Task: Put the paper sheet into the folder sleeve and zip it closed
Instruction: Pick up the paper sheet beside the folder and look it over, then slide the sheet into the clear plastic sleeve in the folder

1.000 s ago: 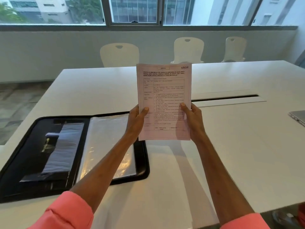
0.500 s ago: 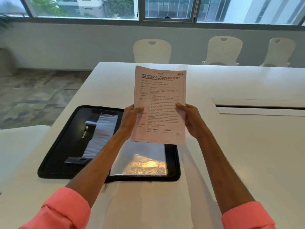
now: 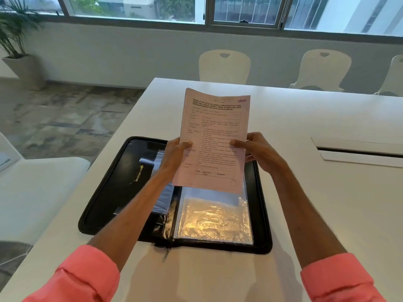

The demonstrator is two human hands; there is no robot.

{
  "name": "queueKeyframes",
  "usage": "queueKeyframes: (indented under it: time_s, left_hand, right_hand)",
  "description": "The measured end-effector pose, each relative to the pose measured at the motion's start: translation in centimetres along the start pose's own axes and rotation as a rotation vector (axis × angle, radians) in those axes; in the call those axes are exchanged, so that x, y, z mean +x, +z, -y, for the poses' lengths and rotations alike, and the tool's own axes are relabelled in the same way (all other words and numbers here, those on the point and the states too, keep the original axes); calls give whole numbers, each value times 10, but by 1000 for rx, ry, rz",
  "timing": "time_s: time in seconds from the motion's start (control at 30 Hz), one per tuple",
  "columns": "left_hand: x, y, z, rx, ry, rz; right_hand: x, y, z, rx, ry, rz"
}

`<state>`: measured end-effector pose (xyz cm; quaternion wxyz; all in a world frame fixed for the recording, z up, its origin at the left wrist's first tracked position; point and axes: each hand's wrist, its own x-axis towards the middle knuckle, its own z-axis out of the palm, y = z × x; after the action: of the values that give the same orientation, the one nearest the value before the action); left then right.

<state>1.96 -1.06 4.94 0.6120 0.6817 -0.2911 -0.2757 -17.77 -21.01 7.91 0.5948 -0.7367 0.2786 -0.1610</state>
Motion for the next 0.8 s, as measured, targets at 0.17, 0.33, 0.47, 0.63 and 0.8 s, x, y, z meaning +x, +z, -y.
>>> queueKeyframes:
  time_s: [0.17, 0.33, 0.47, 0.63, 0.8]
  left_hand:
    - [14, -5, 1, 38, -1, 28]
    - [31, -4, 4, -57, 22, 57]
    - [48, 1, 21, -69, -36, -73]
    - [61, 4, 50, 422, 133, -85]
    - [67, 23, 72, 894, 383, 197]
  right_hand:
    - [11, 5, 3, -86, -8, -34]
    - [19, -2, 2, -31, -49, -106]
    - [29, -21, 0, 14, -48, -314]
    - [34, -38, -4, 157, -93, -558]
    - [40, -37, -3, 319, -142, -705]
